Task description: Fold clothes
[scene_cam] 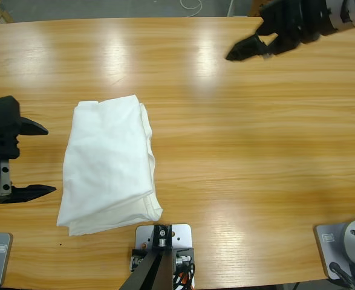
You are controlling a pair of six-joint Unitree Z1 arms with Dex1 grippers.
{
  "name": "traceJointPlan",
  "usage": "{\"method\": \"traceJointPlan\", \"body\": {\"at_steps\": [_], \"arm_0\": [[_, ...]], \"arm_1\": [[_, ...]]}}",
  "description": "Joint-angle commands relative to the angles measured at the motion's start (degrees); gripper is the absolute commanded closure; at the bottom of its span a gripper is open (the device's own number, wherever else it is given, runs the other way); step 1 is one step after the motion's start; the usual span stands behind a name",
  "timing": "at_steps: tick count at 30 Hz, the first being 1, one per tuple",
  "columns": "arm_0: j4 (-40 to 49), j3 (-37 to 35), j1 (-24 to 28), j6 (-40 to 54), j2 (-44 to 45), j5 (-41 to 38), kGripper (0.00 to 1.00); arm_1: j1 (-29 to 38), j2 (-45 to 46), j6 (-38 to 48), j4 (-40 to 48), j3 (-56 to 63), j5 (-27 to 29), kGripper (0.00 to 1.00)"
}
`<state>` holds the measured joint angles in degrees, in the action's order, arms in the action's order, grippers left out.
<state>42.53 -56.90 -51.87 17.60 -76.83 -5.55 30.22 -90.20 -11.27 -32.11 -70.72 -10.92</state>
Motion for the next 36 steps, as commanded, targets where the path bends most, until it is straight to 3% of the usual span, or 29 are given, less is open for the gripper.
{"method": "traceJointPlan", "body": {"at_steps": [1, 7, 14, 19, 26, 33, 36], "arm_0": [[-0.02, -0.93, -3.06, 4.95, -12.04, 7.43, 0.000], [-4.86, -3.78, 0.04, 8.98, -18.30, 4.50, 0.000], [-5.61, -5.89, 0.76, 11.93, -23.93, -2.39, 0.000], [-5.58, -4.64, -0.68, 12.76, -26.53, -2.43, 0.000], [-5.61, -5.71, -7.61, 13.23, -32.80, -2.97, 0.004], [-5.65, -3.39, -9.28, 11.91, -38.15, -4.40, 0.006], [-5.61, -4.01, -9.33, 6.36, -40.82, -4.04, 0.006]], "arm_1": [[7.29, -1.24, -0.51, -15.25, 1.11, 17.97, 0.000], [8.63, 6.05, 1.32, -15.37, 7.80, 14.89, 0.000], [8.63, 3.98, 1.34, -14.33, 7.73, 12.94, 0.000], [8.63, 3.80, 1.34, -13.86, 8.22, 12.94, 0.000], [8.56, 3.63, 1.34, -13.79, 8.49, 12.94, 0.000], [8.54, 3.52, 1.43, -13.49, 8.70, 13.20, 0.000], [8.24, 3.55, 1.52, -13.49, 8.72, 13.47, 0.000]]}}
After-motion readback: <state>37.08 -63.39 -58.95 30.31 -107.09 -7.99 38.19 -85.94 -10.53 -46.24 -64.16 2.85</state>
